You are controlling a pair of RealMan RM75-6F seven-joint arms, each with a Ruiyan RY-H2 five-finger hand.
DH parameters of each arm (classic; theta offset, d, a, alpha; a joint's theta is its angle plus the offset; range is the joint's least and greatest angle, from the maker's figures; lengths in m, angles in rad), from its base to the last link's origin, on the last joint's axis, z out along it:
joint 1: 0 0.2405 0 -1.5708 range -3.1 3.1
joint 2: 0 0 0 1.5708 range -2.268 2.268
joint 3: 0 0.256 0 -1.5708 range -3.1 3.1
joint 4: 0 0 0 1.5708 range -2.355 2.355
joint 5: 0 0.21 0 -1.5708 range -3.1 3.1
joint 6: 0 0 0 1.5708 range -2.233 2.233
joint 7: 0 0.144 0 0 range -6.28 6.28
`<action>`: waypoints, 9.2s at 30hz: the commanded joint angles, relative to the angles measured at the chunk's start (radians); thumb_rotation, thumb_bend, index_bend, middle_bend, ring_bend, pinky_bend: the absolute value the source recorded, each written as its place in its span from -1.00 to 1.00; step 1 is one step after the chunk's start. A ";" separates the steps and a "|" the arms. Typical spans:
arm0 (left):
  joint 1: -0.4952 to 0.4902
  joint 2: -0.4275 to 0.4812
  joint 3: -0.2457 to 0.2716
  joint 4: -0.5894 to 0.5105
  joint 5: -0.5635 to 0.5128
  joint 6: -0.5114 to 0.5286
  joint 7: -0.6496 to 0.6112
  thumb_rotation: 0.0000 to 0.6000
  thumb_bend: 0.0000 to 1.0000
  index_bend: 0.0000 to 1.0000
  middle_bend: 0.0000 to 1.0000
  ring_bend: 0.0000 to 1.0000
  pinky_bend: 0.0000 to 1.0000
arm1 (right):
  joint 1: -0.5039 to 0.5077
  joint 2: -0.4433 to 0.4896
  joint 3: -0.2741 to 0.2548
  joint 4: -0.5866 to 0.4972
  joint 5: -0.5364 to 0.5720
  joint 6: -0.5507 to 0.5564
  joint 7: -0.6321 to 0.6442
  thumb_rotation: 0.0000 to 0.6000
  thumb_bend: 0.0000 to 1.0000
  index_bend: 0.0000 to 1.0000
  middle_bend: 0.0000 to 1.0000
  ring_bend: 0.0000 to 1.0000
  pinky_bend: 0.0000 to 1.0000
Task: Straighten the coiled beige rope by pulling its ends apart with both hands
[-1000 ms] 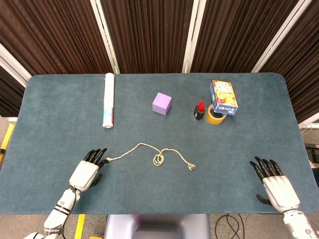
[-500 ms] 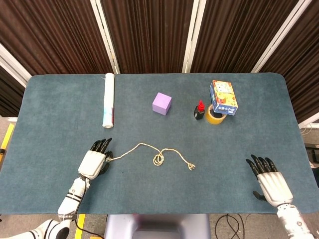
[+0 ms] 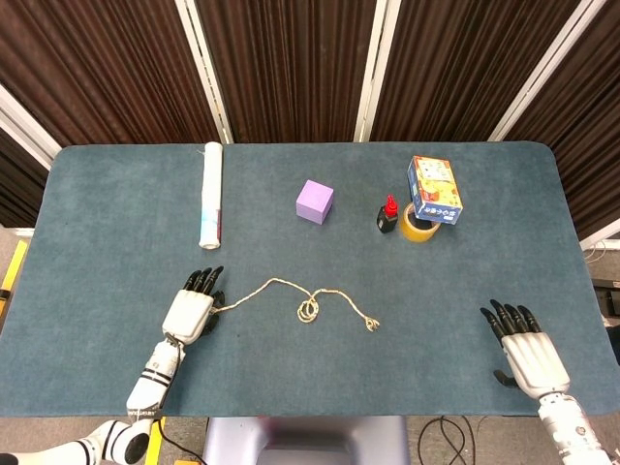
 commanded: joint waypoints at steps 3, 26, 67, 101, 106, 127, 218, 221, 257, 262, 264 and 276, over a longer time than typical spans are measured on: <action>-0.011 -0.022 0.002 0.033 -0.021 -0.008 0.006 1.00 -0.21 -0.06 -0.99 -1.00 -0.76 | 0.003 0.000 -0.002 0.003 0.006 -0.001 0.000 1.00 -0.44 -1.00 -1.00 -1.00 -1.00; -0.026 -0.030 0.019 0.058 -0.045 0.010 0.000 1.00 -0.23 0.17 -0.90 -1.00 -0.75 | 0.006 0.002 -0.017 0.008 0.010 0.009 0.008 1.00 -0.44 -1.00 -1.00 -1.00 -1.00; -0.010 0.090 0.038 -0.083 -0.037 0.077 0.020 1.00 -0.22 0.20 -0.90 -1.00 -0.75 | 0.293 -0.627 0.179 0.285 0.236 -0.098 -0.261 1.00 -0.35 0.14 -0.85 -1.00 -1.00; -0.014 0.121 0.042 -0.110 -0.043 0.080 0.016 1.00 -0.22 0.19 -0.90 -1.00 -0.75 | 0.358 -0.698 0.162 0.340 0.317 -0.109 -0.293 1.00 -0.16 0.11 -0.85 -1.00 -1.00; -0.014 0.126 0.041 -0.114 -0.043 0.082 0.014 1.00 -0.22 0.19 -0.90 -1.00 -0.75 | 0.366 -0.707 0.163 0.343 0.335 -0.113 -0.304 1.00 -0.15 0.15 -0.85 -1.00 -1.00; -0.010 0.142 0.043 -0.137 -0.046 0.091 0.022 1.00 -0.21 0.20 -0.90 -1.00 -0.75 | 0.385 -0.725 0.161 0.356 0.364 -0.107 -0.315 1.00 -0.01 0.50 -0.63 -1.00 -1.00; 0.052 0.202 0.054 0.057 -0.074 0.076 -0.043 1.00 -0.21 0.22 -0.90 -1.00 -0.75 | 0.271 -0.347 0.203 0.566 0.457 -0.185 0.032 1.00 0.37 0.64 -0.58 -0.99 -1.00; 0.048 0.194 0.057 0.073 -0.074 0.064 -0.049 1.00 -0.21 0.22 -0.90 -1.00 -0.75 | 0.273 -0.355 0.204 0.584 0.467 -0.202 0.034 1.00 0.37 0.64 -0.58 -0.99 -1.00; 0.055 0.197 0.051 0.098 -0.102 0.017 -0.072 1.00 -0.19 -1.00 -1.00 -1.00 -0.76 | 0.289 -0.341 0.181 0.575 0.582 -0.306 -0.094 1.00 0.36 -1.00 -1.00 -1.00 -1.00; 0.074 0.262 0.047 0.041 -0.115 0.024 -0.095 1.00 -0.20 -1.00 -1.00 -1.00 -0.77 | 0.285 -0.294 0.172 0.536 0.602 -0.307 -0.115 1.00 0.21 -1.00 -1.00 -1.00 -1.00; 0.079 0.283 0.046 0.022 -0.118 0.025 -0.105 1.00 -0.21 -1.00 -1.00 -1.00 -0.77 | 0.285 -0.282 0.168 0.528 0.608 -0.309 -0.121 1.00 -0.03 -1.00 -1.00 -1.00 -1.00; 0.248 0.453 0.149 -0.161 0.116 0.358 -0.314 1.00 -0.23 -1.00 -1.00 -1.00 -0.78 | 0.127 -0.125 0.144 0.207 0.355 0.026 0.050 1.00 -0.54 -1.00 -1.00 -1.00 -1.00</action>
